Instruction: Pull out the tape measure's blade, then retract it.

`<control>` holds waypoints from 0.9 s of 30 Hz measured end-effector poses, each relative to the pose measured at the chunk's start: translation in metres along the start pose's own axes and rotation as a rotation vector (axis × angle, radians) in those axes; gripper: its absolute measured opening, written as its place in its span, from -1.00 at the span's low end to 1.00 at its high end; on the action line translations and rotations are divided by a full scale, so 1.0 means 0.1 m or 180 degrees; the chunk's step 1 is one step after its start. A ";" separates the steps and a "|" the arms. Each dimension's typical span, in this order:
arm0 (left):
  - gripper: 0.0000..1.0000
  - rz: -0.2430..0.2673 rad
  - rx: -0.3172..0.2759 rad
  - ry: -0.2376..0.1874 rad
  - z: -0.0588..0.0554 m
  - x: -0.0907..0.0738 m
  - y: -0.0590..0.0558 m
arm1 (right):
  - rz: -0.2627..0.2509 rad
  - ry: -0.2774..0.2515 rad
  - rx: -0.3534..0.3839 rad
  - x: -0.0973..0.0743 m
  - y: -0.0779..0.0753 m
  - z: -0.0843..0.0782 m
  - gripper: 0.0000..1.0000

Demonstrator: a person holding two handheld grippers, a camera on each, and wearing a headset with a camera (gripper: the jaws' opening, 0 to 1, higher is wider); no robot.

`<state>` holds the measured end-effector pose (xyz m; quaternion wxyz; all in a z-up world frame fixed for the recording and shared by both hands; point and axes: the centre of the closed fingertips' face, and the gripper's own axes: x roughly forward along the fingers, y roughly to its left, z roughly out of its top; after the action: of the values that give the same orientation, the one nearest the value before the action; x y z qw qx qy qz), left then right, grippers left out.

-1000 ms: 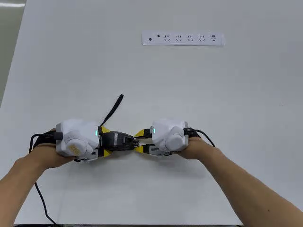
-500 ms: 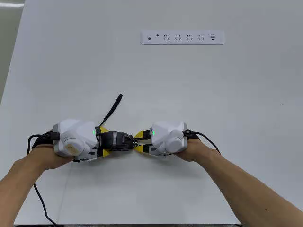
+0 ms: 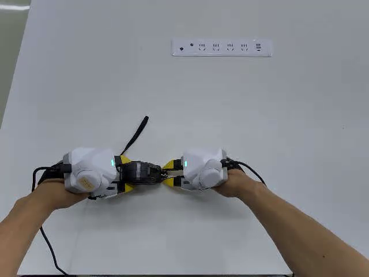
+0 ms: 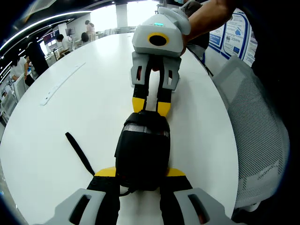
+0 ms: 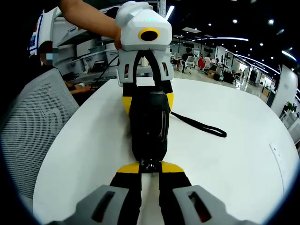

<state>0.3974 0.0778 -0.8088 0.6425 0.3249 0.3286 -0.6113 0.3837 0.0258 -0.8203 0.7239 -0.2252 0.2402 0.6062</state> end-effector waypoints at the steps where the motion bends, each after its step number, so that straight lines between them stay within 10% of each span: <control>1: -0.41 0.0001 0.0002 0.0002 0.00 0.00 0.00 | 0.0002 0.0000 0.0006 0.00 0.00 0.00 -0.78; 27: -0.41 0.0002 -0.0006 0.0020 -0.01 -0.01 0.01 | 0.0043 0.0043 -0.0067 -0.07 0.00 -0.05 -0.78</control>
<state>0.3984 0.0792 -0.8088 0.6419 0.3264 0.3311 -0.6097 0.3827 0.0175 -0.8198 0.7157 -0.2353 0.2402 0.6121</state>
